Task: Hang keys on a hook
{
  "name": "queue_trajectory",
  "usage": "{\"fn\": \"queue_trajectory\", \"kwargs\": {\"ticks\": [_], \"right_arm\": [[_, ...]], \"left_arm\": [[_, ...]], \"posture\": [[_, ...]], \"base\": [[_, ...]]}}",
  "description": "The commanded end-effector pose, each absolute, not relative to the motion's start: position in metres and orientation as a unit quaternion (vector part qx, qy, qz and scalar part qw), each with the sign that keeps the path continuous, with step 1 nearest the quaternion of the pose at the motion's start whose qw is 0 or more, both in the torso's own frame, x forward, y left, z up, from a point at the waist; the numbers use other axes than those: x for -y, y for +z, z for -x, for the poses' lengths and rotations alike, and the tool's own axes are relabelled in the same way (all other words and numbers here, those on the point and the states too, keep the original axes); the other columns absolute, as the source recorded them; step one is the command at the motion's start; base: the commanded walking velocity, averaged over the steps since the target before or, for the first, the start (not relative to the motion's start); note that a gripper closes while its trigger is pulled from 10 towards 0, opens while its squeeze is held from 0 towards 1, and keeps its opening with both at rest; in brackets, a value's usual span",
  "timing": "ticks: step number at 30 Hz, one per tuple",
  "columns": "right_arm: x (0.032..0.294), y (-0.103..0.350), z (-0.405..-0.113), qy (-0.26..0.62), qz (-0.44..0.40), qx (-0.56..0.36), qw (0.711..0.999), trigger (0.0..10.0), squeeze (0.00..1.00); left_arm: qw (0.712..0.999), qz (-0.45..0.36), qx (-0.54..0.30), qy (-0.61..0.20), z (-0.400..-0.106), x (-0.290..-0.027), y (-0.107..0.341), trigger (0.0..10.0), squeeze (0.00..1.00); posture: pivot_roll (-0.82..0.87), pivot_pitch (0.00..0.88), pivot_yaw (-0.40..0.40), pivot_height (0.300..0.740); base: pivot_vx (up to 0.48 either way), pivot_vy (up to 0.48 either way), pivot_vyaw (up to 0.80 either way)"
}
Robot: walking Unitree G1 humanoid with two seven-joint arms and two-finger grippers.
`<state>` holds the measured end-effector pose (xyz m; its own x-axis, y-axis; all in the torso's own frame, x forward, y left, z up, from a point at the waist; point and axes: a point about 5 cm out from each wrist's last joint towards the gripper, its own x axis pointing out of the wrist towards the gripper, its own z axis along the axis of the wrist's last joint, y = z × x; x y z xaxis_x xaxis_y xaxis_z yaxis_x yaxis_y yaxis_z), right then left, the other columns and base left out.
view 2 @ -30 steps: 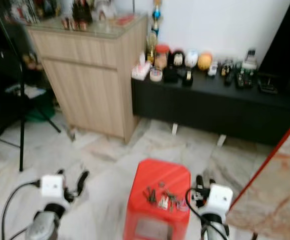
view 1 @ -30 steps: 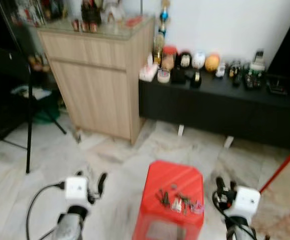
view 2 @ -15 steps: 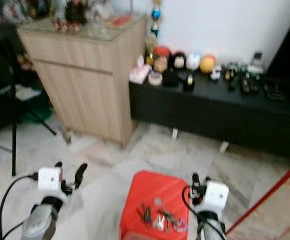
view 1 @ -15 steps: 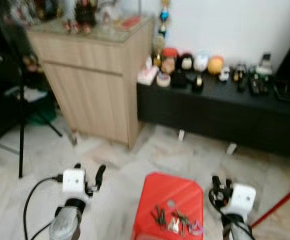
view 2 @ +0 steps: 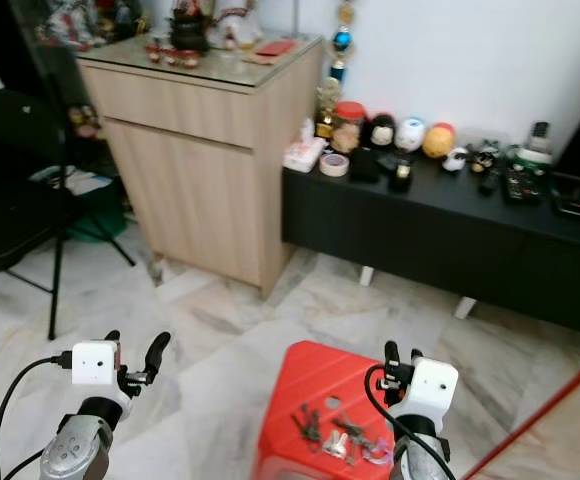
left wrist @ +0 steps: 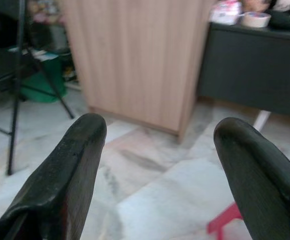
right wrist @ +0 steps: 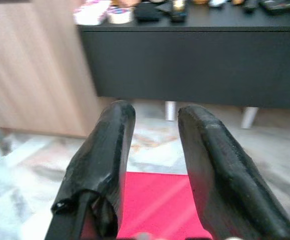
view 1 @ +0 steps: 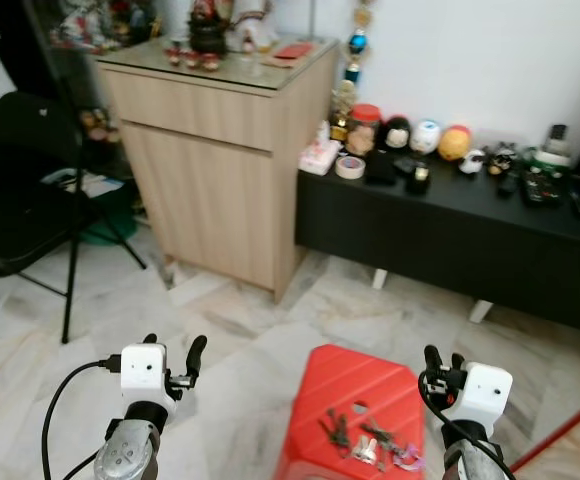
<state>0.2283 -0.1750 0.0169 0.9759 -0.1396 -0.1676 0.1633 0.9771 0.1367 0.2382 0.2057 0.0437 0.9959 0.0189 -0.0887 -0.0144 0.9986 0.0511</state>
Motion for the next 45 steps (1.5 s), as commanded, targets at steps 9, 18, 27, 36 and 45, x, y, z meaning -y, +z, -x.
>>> {"fn": "queue_trajectory", "kwargs": {"ticks": [9, 18, 27, 36, 45], "right_arm": [[0.175, 0.021, -0.233, -0.081, -0.080, -0.073, 0.991, 10.0, 0.00], [0.180, 0.022, -0.237, -0.089, -0.079, -0.070, 0.990, 10.0, 0.00], [0.180, 0.023, -0.239, -0.087, -0.078, -0.067, 0.991, 10.0, 0.00], [0.179, 0.022, -0.238, -0.087, -0.080, -0.069, 0.991, 10.0, 0.00], [0.181, 0.023, -0.238, -0.089, -0.079, -0.068, 0.990, 10.0, 0.00]], "left_arm": [[0.999, -0.026, -0.025, -0.010, -0.244, -0.198, 0.053, 10.0, 0.00], [0.999, -0.025, -0.020, -0.021, -0.244, -0.192, 0.054, 10.0, 0.00], [0.999, -0.036, -0.015, -0.036, -0.245, -0.186, 0.057, 10.0, 0.00], [0.999, -0.037, -0.015, -0.034, -0.245, -0.187, 0.057, 10.0, 0.00], [0.998, -0.043, -0.015, -0.037, -0.243, -0.186, 0.057, 10.0, 0.00]], "posture": [[0.02, 0.000, -0.036, 0.740], [0.02, 0.000, -0.043, 0.740], [0.02, 0.000, -0.044, 0.740], [0.02, 0.000, -0.044, 0.740], [0.02, 0.000, -0.046, 0.740]], "base": [[0.000, 0.055, 0.00], [0.000, 0.000, 0.00], [0.000, 0.000, 0.00], [0.000, -0.204, 0.00], [0.000, -0.037, 0.00]]}}
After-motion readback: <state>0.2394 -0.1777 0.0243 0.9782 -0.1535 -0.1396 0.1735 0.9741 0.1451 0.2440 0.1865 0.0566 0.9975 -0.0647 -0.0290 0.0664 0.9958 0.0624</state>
